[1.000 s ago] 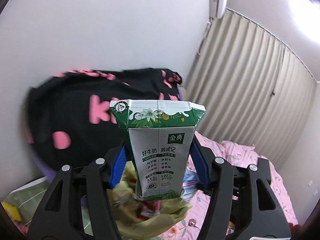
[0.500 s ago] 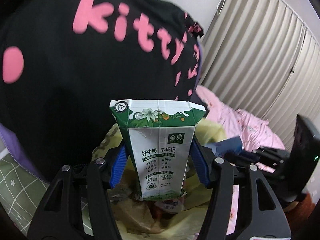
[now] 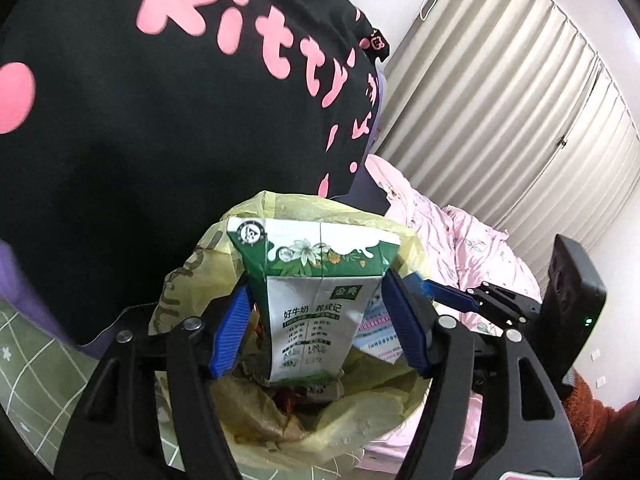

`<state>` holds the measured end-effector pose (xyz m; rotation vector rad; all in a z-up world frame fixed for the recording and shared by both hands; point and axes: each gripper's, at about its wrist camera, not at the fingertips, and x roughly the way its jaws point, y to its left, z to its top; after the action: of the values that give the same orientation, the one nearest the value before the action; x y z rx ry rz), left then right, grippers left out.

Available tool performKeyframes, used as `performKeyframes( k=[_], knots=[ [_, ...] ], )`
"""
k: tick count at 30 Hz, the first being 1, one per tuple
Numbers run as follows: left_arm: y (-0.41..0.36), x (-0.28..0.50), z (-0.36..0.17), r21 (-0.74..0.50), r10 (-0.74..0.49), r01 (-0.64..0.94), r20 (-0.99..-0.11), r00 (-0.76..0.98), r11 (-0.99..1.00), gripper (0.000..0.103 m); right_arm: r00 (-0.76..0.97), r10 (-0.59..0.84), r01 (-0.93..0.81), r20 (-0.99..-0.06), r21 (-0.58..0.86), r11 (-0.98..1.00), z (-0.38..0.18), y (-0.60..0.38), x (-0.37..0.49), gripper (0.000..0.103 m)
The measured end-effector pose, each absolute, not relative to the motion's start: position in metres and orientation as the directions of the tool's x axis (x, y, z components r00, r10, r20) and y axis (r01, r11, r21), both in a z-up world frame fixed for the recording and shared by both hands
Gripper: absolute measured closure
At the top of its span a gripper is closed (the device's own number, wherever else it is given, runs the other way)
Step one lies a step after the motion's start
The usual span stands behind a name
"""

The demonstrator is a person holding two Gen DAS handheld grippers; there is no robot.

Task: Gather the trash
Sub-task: 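Carry the milk carton and packet into the yellow bag bin and open both tools, then return to the table and grasp the orange air-cushion bag with the right tool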

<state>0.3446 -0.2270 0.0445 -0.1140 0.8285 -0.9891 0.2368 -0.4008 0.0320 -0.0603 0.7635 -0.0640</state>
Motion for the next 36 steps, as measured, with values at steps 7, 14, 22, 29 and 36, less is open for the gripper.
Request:
performKeyframes(
  k=[7, 14, 22, 29, 36],
  knots=[
    [-0.186, 0.334, 0.066, -0.467, -0.789, 0.665, -0.522, 0.325, 0.583, 0.040, 0.750, -0.130, 0.085, -0.648, -0.100, 0.991, 0.043, -0.385, 0.227, 0.061],
    [-0.111, 0.317, 0.072, -0.442, -0.733, 0.588, -0.477, 0.485, 0.677, 0.040, 0.732, -0.205, 0.130, -0.650, -0.162, 0.978, 0.045, -0.367, 0.231, 0.046],
    [-0.019, 0.309, 0.041, -0.447, -0.612, 0.420, -0.528, 0.589, 0.790, 0.040, 0.710, -0.241, 0.167, -0.662, -0.174, 0.971, 0.038, -0.353, 0.238, 0.046],
    [0.081, 0.290, 0.014, -0.414, -0.395, 0.176, -0.536, 0.746, 0.893, 0.040, 0.792, -0.057, 0.034, -0.608, -0.050, 0.998, 0.053, -0.304, 0.247, 0.046],
    [0.196, 0.261, -0.011, -0.434, -0.182, -0.113, -0.581, 0.793, 0.894, 0.040, 0.728, 0.193, -0.231, -0.658, 0.029, 0.973, 0.036, -0.214, 0.281, 0.046]
  ],
)
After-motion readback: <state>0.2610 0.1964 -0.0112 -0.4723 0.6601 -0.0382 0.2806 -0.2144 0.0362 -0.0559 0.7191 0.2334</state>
